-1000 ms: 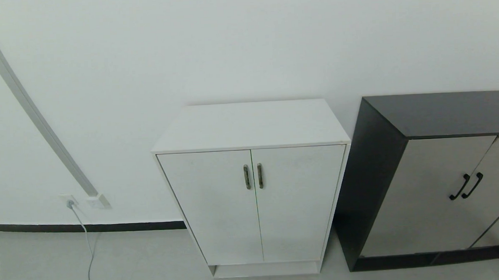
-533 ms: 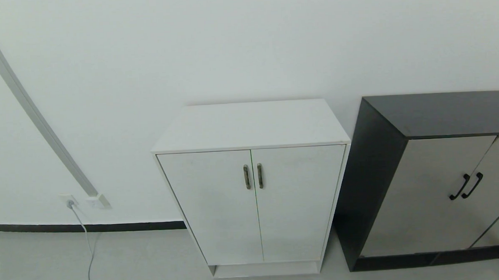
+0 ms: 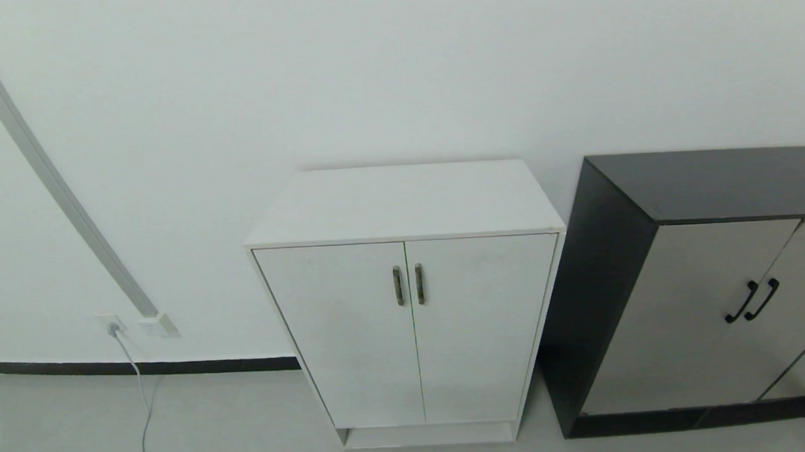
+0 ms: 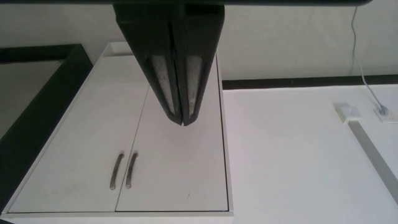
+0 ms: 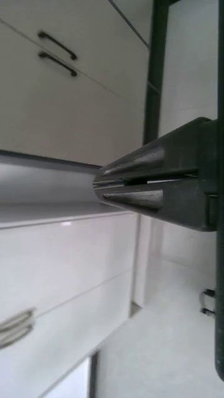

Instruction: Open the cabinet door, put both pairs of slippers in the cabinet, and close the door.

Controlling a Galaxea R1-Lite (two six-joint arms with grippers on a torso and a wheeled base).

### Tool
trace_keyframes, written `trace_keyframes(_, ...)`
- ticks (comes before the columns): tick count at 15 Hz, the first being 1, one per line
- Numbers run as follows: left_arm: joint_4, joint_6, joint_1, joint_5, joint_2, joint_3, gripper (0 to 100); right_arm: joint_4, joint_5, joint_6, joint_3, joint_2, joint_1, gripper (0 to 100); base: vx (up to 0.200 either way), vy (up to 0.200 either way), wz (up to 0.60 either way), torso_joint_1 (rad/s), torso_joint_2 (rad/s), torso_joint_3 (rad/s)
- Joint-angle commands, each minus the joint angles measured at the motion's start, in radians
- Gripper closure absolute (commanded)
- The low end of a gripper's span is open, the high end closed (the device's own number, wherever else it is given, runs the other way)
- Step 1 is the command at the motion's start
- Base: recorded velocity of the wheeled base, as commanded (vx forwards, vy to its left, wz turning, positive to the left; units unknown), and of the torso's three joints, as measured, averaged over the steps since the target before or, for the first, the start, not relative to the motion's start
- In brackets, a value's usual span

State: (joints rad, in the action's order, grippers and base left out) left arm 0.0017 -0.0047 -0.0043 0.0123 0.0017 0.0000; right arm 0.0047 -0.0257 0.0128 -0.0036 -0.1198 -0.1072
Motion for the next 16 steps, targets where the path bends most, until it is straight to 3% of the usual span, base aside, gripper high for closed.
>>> trace_keyframes(1,0.000,0.000,0.000,0.000,0.000,0.000,100,0.000,0.000,-0.002,0.002,0.020,0.004,100,0.000,0.000,0.00,0.000,0.00,0.000)
trace_keyframes(4,0.000,0.000,0.000,0.000,0.000,0.000,100,0.001,0.003,-0.005,0.002,0.020,0.003,100,0.000,0.000,0.00,0.000,0.00,0.000)
trace_keyframes(6,0.000,-0.001,0.000,0.000,0.000,0.000,100,-0.003,0.086,-0.034,0.004,0.020,0.003,100,0.000,0.000,0.00,0.000,0.00,0.000)
trace_keyframes(9,0.000,0.000,0.000,0.000,0.000,0.000,100,0.000,0.070,-0.027,0.002,0.008,0.008,100,0.000,0.000,0.00,0.000,0.00,0.000)
trace_keyframes(11,0.000,0.000,0.000,0.000,0.000,0.000,100,-0.002,0.053,-0.010,0.004,-0.009,0.123,100,0.000,0.000,0.00,0.000,0.00,0.000)
trace_keyframes(16,0.000,0.000,0.000,0.000,0.000,0.000,100,-0.003,0.038,-0.034,0.002,0.118,0.110,100,0.000,0.000,0.00,0.000,0.00,0.000)
